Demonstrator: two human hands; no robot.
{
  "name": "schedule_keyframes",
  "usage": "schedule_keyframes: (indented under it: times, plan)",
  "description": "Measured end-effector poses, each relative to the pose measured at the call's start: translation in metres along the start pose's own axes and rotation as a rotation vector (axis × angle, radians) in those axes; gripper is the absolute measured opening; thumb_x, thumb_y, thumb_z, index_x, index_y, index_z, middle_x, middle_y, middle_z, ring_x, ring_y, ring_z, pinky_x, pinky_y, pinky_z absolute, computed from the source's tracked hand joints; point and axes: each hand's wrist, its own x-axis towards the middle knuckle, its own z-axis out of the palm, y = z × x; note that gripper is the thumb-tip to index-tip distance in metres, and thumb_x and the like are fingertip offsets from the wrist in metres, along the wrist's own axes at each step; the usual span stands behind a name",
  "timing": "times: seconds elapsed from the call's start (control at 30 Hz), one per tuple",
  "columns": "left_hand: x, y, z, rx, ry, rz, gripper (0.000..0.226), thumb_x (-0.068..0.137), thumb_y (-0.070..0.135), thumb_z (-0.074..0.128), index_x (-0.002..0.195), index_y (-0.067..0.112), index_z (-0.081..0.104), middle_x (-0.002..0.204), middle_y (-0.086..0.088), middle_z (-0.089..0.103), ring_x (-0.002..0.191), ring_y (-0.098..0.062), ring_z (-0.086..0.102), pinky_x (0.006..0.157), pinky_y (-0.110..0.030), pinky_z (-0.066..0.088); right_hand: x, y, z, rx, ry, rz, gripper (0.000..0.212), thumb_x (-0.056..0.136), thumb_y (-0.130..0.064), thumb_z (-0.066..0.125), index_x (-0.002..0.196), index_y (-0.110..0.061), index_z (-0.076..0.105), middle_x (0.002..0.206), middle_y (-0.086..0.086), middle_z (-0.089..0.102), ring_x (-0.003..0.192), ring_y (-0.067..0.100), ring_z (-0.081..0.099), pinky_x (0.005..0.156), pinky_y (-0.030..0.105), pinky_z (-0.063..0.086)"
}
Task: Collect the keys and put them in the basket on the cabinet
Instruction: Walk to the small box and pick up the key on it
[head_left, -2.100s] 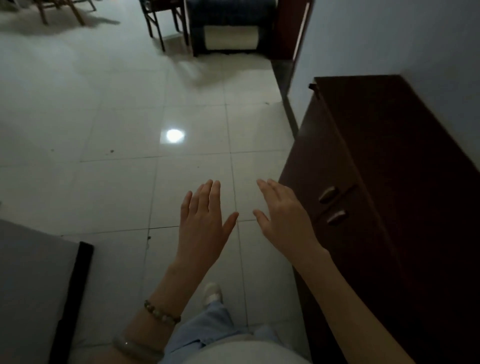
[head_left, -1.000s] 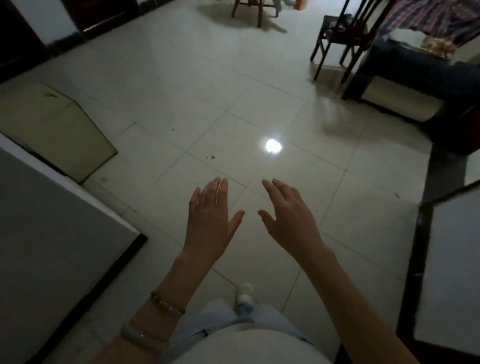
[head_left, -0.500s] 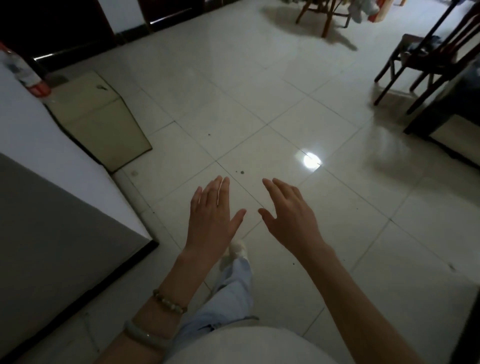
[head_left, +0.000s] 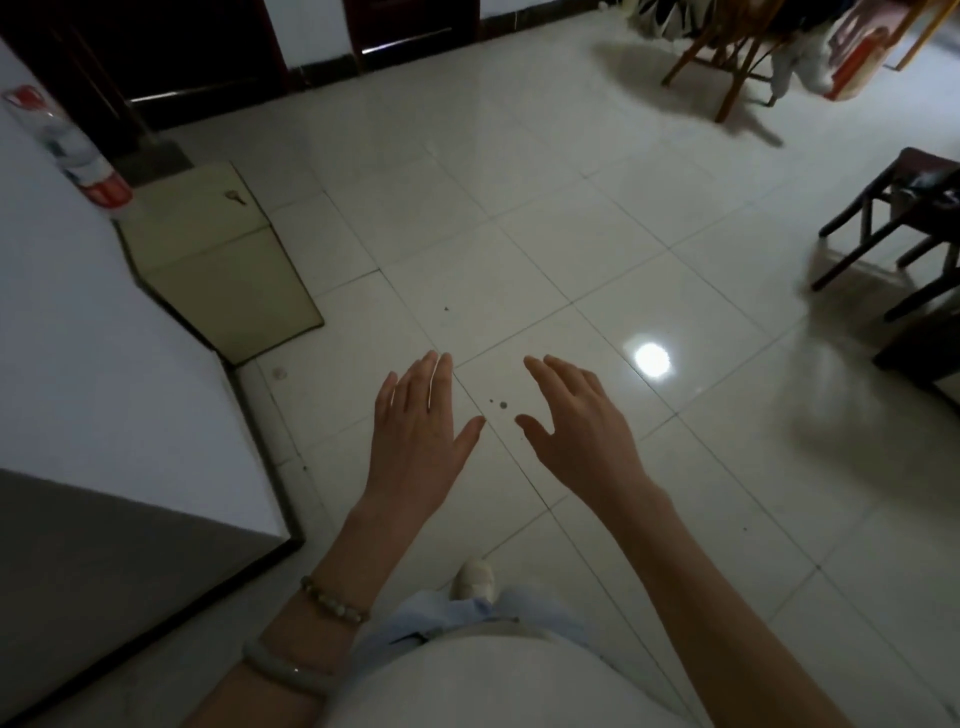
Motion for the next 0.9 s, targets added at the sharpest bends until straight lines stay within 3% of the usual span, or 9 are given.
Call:
schedule_keyframes:
  times: [0.27, 0.7, 0.9]
  plan:
    - [0.1, -0.029, 0.002, 0.03, 0.019, -0.075, 0.071, 0.091, 0.051, 0.036, 0.143, 0.005, 0.019, 0.149, -0.017, 0.029, 0.137, -0.029, 0.026, 0.113, -0.043, 0.013, 0.121, 0.009, 0.008, 0.001, -0.028, -0.102, 0.061, 0.083, -0.026, 0.064, 0.135, -0.01, 0.035, 0.138, 0.016, 0.046, 0.126, 0.032, 0.042, 0.098, 0.042, 0.042]
    - [0.335, -0.094, 0.004, 0.051, 0.078, -0.304, 0.069, 0.09, 0.05, 0.036, 0.14, 0.002, 0.027, 0.145, -0.019, 0.036, 0.132, -0.032, 0.035, 0.11, -0.048, 0.025, 0.398, 0.035, 0.024, 0.05, -0.109, -0.315, 0.062, 0.082, -0.025, 0.066, 0.134, -0.009, 0.035, 0.137, 0.015, 0.048, 0.124, 0.032, 0.043, 0.098, 0.041, 0.042]
    - [0.417, -0.129, 0.0, 0.042, 0.119, -0.414, 0.07, 0.091, 0.05, 0.036, 0.14, 0.002, 0.025, 0.146, -0.019, 0.035, 0.132, -0.031, 0.034, 0.111, -0.047, 0.022, 0.508, 0.024, 0.034, 0.075, -0.154, -0.447, 0.061, 0.082, -0.023, 0.066, 0.133, -0.008, 0.036, 0.135, 0.016, 0.049, 0.123, 0.032, 0.044, 0.095, 0.043, 0.046]
